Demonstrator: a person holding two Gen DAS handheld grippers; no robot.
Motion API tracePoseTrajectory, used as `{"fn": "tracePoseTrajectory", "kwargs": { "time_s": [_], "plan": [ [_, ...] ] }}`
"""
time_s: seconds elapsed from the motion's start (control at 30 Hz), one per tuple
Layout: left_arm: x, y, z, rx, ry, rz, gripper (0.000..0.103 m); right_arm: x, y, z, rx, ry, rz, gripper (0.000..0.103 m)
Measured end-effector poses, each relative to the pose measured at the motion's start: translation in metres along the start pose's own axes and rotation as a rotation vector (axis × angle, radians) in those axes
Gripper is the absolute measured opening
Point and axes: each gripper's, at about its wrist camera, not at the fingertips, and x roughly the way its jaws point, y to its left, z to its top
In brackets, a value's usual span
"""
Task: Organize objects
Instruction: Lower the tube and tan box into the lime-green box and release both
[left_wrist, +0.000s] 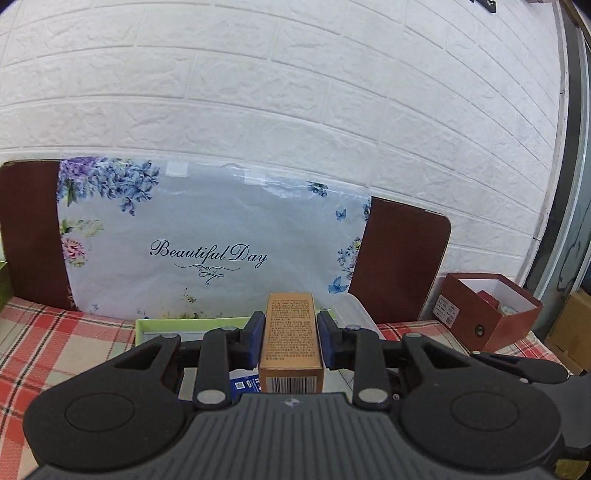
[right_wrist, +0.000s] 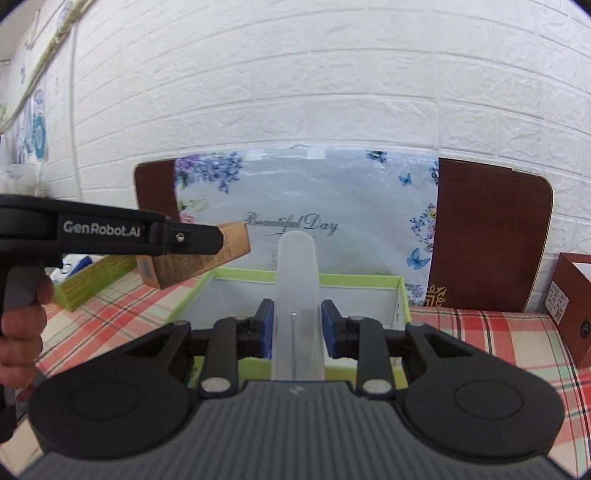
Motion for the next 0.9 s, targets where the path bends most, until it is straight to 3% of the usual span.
{"fn": "tracePoseTrajectory", "kwargs": {
  "time_s": [0.37,0.47,0.5,0.53,0.57,0.63,0.77,0.83,0.9],
  "plan": [
    [0.089,0.027,-0.022,-0.014,0.122,0.04,0.032,0.102,-0.03,-0.005,0.01,0.072,-0.053,0.027],
    [0.096,0.034,-0.03,-0.033,0.11,0.04,0.035,0.119,-0.033,-0.012,-0.001,0.106,-0.057,0.027],
    [0.096,0.037,-0.03,-0.057,0.098,0.037,0.043,0.123,-0.033,-0.014,-0.008,0.119,-0.054,0.027],
    [0.095,0.039,-0.03,-0.08,0.102,0.037,0.072,0.127,-0.032,-0.017,-0.015,0.132,-0.046,0.027],
    [0.093,0.041,-0.029,-0.106,0.101,0.044,0.089,0.129,-0.032,-0.019,-0.02,0.138,-0.048,0.028],
    [0.084,0.042,-0.028,-0.115,0.059,0.05,0.09,0.131,-0.031,-0.024,-0.037,0.137,-0.067,0.055],
    [0.064,0.037,-0.021,-0.066,0.055,0.069,0.09,0.12,-0.03,-0.025,-0.046,0.124,-0.061,0.072],
    [0.049,0.034,-0.017,-0.055,0.045,0.095,0.09,0.108,-0.027,-0.021,-0.05,0.109,-0.068,0.093],
    [0.03,0.03,-0.014,-0.058,0.026,0.117,0.09,0.089,-0.024,-0.015,-0.056,0.062,-0.08,0.103]
  ]
}}
